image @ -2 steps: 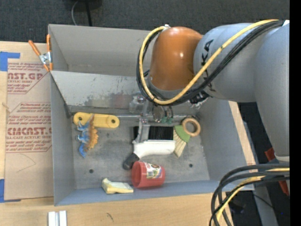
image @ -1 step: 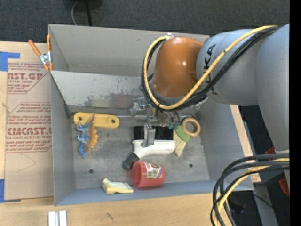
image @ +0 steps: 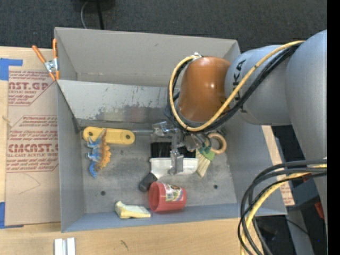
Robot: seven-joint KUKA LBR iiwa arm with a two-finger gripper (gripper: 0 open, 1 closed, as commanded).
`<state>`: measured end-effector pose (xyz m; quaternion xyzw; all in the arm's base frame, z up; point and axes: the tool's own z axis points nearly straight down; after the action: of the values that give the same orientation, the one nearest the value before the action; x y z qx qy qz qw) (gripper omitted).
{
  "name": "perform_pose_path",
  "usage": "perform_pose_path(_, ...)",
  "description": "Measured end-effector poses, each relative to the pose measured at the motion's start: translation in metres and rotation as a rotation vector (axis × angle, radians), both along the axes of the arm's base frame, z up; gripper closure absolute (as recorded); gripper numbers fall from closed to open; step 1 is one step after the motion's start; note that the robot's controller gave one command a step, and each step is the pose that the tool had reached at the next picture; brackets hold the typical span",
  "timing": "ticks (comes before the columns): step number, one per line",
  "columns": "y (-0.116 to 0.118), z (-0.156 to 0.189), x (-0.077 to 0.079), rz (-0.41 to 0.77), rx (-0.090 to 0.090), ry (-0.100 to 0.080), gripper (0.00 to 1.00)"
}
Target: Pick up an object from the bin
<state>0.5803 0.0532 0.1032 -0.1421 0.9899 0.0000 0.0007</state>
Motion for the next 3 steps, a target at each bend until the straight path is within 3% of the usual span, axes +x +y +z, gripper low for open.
perform_pose_path(1,-0.022,-0.031,-0.020,0.145,0.004,-0.006,1.00)
perform_pose_path(2,-0.022,-0.031,-0.020,0.145,0.004,-0.006,1.00)
perform_pose_path(3,0.000,0.013,-0.039,0.138,0.001,0.007,1.00)
